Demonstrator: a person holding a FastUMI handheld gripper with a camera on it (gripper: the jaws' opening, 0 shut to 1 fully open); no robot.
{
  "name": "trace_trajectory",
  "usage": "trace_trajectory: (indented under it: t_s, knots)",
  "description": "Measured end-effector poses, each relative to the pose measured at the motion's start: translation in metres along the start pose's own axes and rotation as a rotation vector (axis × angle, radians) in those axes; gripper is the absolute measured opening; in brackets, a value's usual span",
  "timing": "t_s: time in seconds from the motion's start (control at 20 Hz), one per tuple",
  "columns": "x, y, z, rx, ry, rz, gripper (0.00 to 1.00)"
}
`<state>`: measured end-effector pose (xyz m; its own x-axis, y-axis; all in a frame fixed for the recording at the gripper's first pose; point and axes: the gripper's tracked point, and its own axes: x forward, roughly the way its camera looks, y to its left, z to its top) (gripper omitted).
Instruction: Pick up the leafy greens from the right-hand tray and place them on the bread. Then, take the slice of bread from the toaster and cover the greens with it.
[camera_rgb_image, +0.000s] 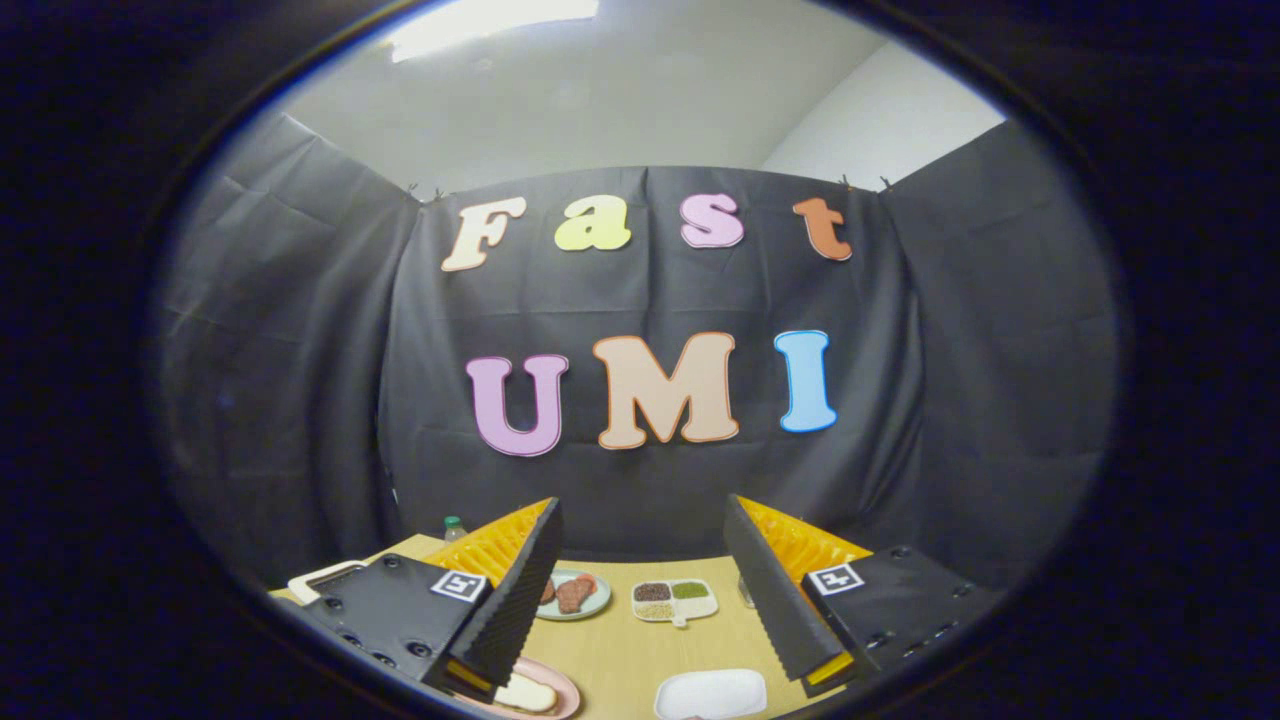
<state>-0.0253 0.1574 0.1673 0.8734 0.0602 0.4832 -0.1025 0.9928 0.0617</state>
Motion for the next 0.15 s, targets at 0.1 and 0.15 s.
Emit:
trace_trajectory:
  t_s: [0.1, 0.15]
  knots:
    - [-0.0031, -0.0049, -0.0033, 0.01, 0.005, -0.012, 1.0]
    - [-0.0041, -0.0076, -0.006, 0.012, 0.012, -0.017, 1.0]
